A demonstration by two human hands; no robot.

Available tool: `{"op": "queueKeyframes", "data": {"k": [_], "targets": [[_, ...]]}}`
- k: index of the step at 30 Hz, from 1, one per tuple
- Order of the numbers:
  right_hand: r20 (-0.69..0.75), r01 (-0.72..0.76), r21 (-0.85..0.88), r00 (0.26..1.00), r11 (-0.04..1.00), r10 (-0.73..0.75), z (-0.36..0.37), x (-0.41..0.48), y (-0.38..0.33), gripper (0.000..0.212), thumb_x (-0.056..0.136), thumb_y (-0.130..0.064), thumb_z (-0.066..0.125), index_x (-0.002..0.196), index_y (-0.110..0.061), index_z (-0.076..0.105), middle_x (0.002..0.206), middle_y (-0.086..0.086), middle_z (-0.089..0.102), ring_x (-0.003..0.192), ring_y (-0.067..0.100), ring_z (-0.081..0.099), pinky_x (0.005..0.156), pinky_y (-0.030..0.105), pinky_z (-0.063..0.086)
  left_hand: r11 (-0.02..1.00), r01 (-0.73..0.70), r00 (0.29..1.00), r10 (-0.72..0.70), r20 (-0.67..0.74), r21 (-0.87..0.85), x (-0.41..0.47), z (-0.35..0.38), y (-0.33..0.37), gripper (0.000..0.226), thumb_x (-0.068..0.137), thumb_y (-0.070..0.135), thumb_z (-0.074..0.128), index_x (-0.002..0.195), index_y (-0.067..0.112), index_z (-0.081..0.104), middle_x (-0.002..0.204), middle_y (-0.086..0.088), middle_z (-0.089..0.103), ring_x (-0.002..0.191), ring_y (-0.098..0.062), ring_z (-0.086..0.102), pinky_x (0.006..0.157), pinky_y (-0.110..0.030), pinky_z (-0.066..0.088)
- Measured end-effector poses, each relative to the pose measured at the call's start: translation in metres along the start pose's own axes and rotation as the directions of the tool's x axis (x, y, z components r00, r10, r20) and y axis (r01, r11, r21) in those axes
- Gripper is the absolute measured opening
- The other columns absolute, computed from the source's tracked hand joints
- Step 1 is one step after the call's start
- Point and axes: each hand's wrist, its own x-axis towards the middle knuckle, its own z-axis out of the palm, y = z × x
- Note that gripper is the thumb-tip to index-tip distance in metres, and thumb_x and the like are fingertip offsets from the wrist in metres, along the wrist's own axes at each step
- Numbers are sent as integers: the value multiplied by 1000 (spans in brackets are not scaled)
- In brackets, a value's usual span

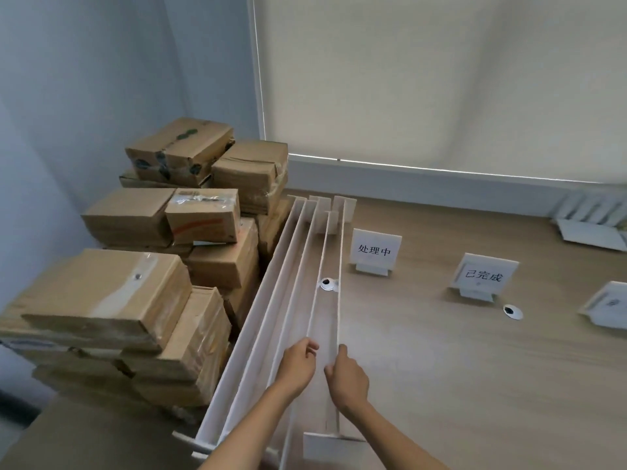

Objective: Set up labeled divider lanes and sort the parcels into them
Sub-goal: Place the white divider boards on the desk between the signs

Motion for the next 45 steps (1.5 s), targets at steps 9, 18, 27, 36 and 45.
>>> {"op": "queueKeyframes", "data": {"k": [9, 18, 27, 36, 45], "targets": [[-157, -2, -4, 988, 1000, 1, -40, -18, -11, 27, 91, -20, 39, 116, -11, 42, 97, 8, 66, 87, 31, 62, 63, 32, 36, 995, -93, 995, 92, -34, -30, 7, -11, 32, 29, 94, 6, 37, 114, 14, 56, 114, -4, 60, 99, -15, 55, 79, -23, 42], [-228, 27, 133, 974, 991, 4, -94, -35, 22, 27, 85, -20, 42, 109, -11, 49, 90, 10, 64, 77, 30, 57, 68, 35, 50, 980, -197, 980, 197, -22, -15, 1, 15, 88, 26, 90, 4, 38, 101, 18, 57, 108, -5, 63, 94, -17, 57, 79, -25, 44], [-298, 114, 236, 954, 965, -40, -149, -78, 90, 18, 86, -22, 45, 101, -13, 50, 87, 7, 59, 72, 26, 51, 61, 32, 41, 967, -242, 963, 249, -99, 72, -31, 49, 153, 28, 91, 8, 40, 112, 14, 57, 109, -3, 61, 93, -20, 55, 80, -29, 46], [-409, 76, 171, 912, 982, 1, -217, -164, 244, 32, 85, -22, 44, 115, -17, 53, 94, 10, 65, 76, 27, 55, 62, 32, 44, 931, -364, 931, 365, -24, 33, -133, 184, 235, 29, 91, 6, 40, 114, 8, 57, 110, -9, 63, 92, -19, 55, 78, -28, 44], [-472, -59, 145, 873, 988, 122, -277, -249, 413, 31, 84, -23, 45, 113, -19, 55, 95, 10, 66, 83, 32, 59, 66, 33, 44, 885, -465, 878, 461, 130, -3, -227, 342, 312, 31, 88, 4, 38, 113, 10, 57, 108, -8, 62, 90, -19, 54, 73, -27, 42]]}}
